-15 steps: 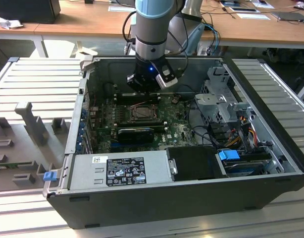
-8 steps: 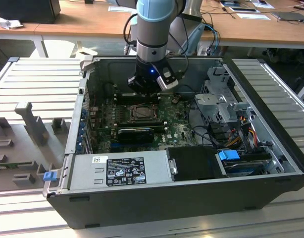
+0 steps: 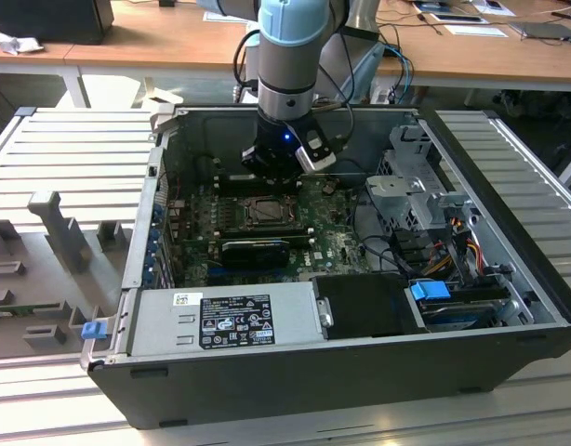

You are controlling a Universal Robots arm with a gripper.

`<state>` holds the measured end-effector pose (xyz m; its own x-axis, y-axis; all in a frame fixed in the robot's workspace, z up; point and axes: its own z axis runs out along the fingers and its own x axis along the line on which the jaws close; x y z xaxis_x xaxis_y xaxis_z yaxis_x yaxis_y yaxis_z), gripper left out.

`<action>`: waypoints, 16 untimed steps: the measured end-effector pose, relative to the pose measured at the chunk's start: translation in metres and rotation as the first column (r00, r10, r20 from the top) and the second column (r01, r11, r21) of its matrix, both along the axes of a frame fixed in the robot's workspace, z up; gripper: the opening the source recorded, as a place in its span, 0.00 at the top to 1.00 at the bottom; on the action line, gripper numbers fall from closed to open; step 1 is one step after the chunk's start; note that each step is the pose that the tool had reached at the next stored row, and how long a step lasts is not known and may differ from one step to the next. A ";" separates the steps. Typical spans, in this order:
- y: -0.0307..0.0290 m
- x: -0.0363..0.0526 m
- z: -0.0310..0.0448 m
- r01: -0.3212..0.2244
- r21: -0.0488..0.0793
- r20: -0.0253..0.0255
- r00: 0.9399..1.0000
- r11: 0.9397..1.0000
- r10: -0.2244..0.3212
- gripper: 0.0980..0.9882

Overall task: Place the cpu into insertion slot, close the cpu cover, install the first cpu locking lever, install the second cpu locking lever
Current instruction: 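Install the first cpu locking lever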

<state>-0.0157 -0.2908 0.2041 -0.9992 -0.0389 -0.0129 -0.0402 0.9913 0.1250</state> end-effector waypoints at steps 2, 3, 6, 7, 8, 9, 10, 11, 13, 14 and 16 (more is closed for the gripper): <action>-0.0013 0.0000 -0.0001 0.000 0.000 0.000 1.000 1.000 0.000 0.99; -0.0018 0.0000 -0.0001 0.000 0.000 0.000 1.000 1.000 0.000 0.99; -0.0027 0.0000 -0.0002 0.000 -0.001 0.000 1.000 1.000 0.000 0.99; -0.0029 0.0000 -0.0002 0.000 -0.002 0.000 1.000 1.000 0.000 0.99; -0.0031 0.0000 -0.0002 0.000 -0.002 0.000 1.000 1.000 0.000 0.99; -0.0033 0.0000 -0.0005 0.000 -0.003 0.000 1.000 1.000 0.000 0.99; -0.0035 0.0000 -0.0016 0.000 -0.003 0.000 1.000 1.000 0.000 0.99; -0.0033 0.0000 -0.0027 0.000 -0.002 0.000 1.000 1.000 0.000 0.99; -0.0035 0.0000 -0.0044 0.000 -0.003 0.000 1.000 1.000 0.000 0.99; -0.0037 -0.0001 -0.0048 0.000 -0.003 -0.001 1.000 1.000 0.000 0.99; -0.0038 -0.0001 -0.0050 0.000 0.012 -0.001 1.000 1.000 0.000 0.99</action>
